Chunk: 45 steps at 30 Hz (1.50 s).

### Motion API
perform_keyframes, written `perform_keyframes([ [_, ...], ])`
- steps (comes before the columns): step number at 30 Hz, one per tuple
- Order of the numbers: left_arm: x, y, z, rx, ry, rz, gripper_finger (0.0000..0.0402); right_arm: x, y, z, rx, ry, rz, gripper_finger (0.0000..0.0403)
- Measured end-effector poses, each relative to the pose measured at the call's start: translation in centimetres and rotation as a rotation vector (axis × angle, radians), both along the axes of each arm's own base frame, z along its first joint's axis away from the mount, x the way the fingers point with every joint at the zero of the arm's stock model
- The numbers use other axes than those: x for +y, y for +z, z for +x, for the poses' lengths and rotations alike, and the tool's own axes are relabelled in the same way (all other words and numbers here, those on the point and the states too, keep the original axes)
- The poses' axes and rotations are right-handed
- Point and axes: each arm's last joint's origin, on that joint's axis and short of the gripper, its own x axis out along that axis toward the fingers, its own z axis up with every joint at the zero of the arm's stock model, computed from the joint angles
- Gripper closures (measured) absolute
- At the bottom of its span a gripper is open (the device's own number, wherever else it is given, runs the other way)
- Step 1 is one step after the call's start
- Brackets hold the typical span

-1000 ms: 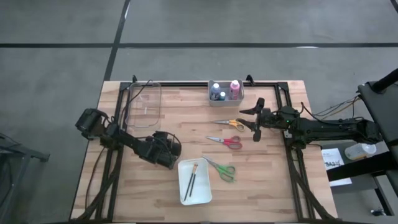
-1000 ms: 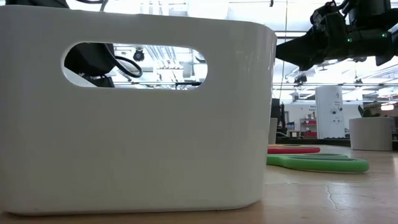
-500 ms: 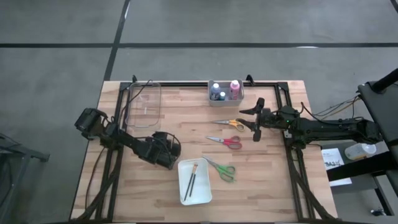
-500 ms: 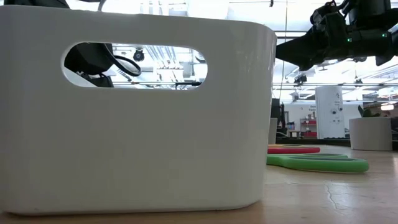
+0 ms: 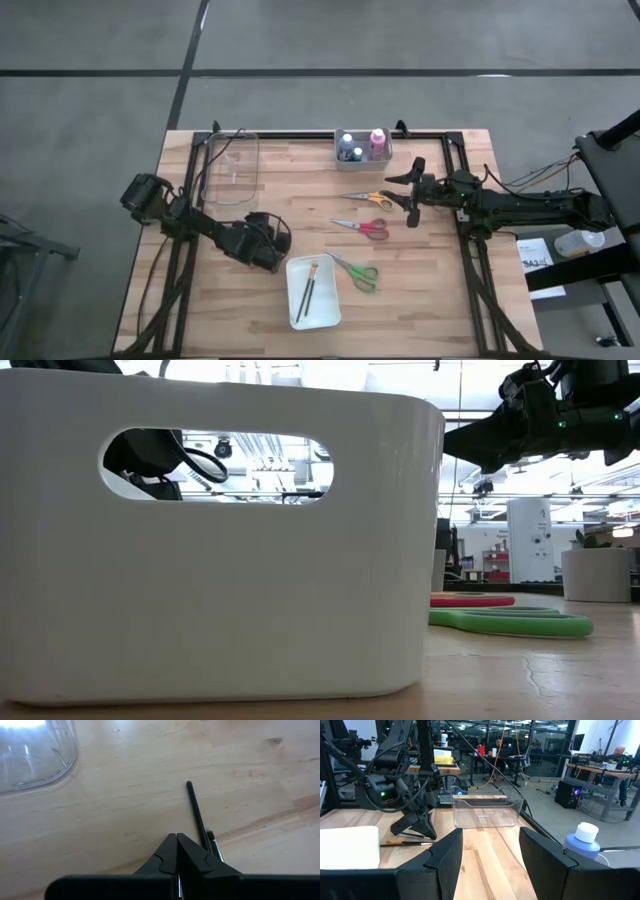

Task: Pick & Place Paint Supplies
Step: Put the left silver liner brush into the gray bin

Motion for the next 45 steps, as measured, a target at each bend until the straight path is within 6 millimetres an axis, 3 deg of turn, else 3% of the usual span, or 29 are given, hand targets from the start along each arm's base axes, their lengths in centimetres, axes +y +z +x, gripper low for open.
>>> perform_keyframes([
  [19,-0.3,1.3,0.0,-0.018,-0.005,-0.152,0.0393,0.0,0.0,0.0,0.000,0.000,0.000,0.0209],
  [45,-0.3,2.1,-0.2,-0.009,-0.017,-0.203,0.0392,0.0,0.0,0.0,0.000,0.000,0.000,0.0209],
])
